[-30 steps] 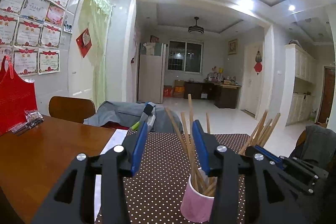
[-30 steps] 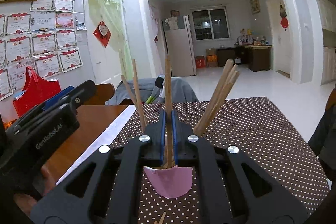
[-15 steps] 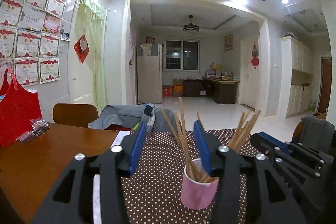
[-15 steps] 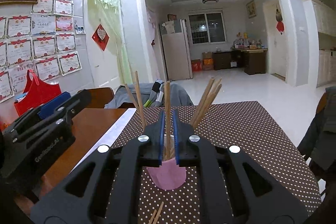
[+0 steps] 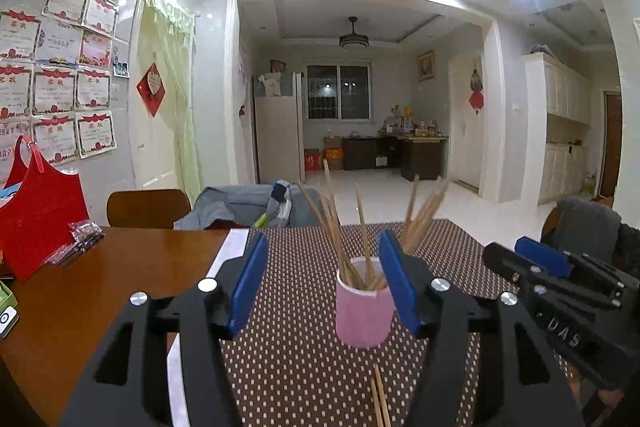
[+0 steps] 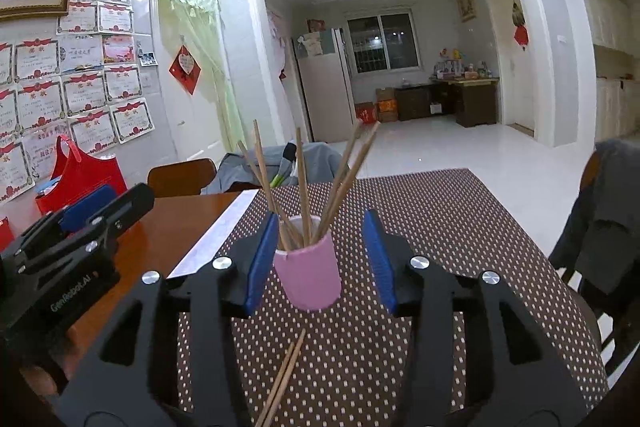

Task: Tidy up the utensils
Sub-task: 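Lower both open grippers back toward the remaining chopsticks on the tablecloth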

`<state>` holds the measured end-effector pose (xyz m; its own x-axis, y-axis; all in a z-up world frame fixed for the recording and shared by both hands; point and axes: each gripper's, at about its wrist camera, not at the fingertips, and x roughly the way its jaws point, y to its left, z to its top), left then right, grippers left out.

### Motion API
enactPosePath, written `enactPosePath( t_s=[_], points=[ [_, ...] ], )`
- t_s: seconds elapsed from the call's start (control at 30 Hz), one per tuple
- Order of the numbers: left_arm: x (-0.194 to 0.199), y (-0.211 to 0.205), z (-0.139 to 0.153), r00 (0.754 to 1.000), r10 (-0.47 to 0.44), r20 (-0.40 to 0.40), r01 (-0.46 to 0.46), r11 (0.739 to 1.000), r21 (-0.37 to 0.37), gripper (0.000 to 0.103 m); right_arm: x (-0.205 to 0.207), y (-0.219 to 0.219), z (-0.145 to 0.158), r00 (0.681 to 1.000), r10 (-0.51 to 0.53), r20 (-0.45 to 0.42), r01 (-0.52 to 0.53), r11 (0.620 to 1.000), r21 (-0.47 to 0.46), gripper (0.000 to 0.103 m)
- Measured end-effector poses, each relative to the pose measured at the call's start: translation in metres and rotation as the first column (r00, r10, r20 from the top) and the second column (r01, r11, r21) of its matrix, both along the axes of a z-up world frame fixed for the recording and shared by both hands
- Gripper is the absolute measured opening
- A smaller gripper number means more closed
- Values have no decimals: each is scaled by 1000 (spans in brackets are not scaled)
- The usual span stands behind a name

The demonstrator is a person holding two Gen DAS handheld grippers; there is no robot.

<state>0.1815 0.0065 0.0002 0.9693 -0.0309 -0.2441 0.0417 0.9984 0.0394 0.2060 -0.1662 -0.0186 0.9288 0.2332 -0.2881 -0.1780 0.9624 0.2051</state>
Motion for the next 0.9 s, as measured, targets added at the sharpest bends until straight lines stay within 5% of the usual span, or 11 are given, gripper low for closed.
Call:
enactPosePath(
  t_s=[0.6,0.8,0.9],
  points=[
    [-20,5,-56,965,-20,-260,11,999,-36,58,-38,-10,-49,990,16,-140,-20,999,-30,51],
    [-12,7,-86,928,-38,-372,25,999,-40,57,-41,-8,-75,980,29,-199,-36,999,-33,53],
    [-1,5,-107,877,-49,-477,34,999,-41,57,-39,-7,-87,971,39,-235,-46,999,-27,54]
  ],
)
